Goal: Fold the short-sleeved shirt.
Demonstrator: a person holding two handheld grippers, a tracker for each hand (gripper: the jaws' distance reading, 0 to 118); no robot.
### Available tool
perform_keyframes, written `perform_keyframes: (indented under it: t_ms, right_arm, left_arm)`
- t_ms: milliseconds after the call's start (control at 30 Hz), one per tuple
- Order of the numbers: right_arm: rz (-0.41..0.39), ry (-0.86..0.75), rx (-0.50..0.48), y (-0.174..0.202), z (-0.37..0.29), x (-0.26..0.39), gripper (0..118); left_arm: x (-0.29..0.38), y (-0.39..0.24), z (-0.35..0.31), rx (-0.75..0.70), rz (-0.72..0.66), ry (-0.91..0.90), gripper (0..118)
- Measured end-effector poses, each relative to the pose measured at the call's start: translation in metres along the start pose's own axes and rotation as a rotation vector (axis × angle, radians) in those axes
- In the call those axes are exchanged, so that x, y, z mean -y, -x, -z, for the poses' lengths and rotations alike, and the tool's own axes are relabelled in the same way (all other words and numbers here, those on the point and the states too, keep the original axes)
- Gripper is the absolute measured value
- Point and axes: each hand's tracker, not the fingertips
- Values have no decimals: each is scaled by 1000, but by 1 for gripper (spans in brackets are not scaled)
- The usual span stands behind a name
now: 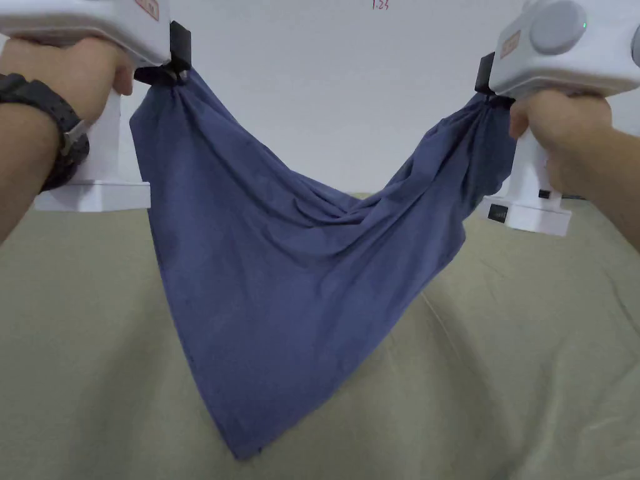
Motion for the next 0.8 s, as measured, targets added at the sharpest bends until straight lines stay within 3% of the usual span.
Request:
perform_keyframes:
  t_ms: [300, 400, 800]
  right_arm:
    - [-60, -44, 7, 7, 8, -28, 8]
    - [-40, -34, 0, 3, 5, -18, 8]
    - [-50, 39, -32, -38, -22, 50, 9]
  left_arm:
    - [-29, 3, 9, -6, 1, -70, 3]
    - [-27, 2, 8, 5, -3, -76, 3]
    - [45, 0, -23, 45, 115, -10, 3]
